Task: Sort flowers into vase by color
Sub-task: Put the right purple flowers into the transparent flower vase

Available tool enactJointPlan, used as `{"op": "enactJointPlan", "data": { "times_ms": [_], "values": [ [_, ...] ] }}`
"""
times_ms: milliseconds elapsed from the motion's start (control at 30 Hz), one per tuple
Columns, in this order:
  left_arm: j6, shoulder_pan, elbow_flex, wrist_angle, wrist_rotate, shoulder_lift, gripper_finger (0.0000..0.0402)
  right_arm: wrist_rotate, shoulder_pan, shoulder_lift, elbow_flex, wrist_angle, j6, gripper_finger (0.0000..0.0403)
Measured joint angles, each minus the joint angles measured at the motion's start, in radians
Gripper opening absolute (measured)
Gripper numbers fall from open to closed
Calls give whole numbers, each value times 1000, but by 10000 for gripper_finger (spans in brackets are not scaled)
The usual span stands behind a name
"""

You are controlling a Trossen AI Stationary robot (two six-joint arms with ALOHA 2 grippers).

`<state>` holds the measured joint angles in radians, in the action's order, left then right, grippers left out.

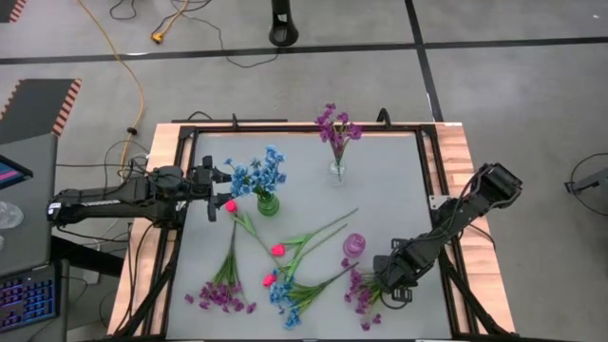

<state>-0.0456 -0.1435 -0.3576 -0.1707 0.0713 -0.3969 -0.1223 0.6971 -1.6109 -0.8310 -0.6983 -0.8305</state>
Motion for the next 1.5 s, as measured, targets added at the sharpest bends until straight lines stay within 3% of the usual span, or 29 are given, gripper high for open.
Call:
{"op": "enactJointPlan", "data": {
  "times_ms": [500, 967, 1500],
  "values": [
    [0, 0, 0, 0, 0, 0, 209, 0, 0, -1, 0, 34, 0, 57],
    [0, 0, 0, 0, 0, 0, 209, -8, 0, 7, 1, 76, 0, 53],
    [0, 0, 0, 0, 0, 0, 209, -12, 0, 143, 2, 132, -45, 45]
  ]
}}
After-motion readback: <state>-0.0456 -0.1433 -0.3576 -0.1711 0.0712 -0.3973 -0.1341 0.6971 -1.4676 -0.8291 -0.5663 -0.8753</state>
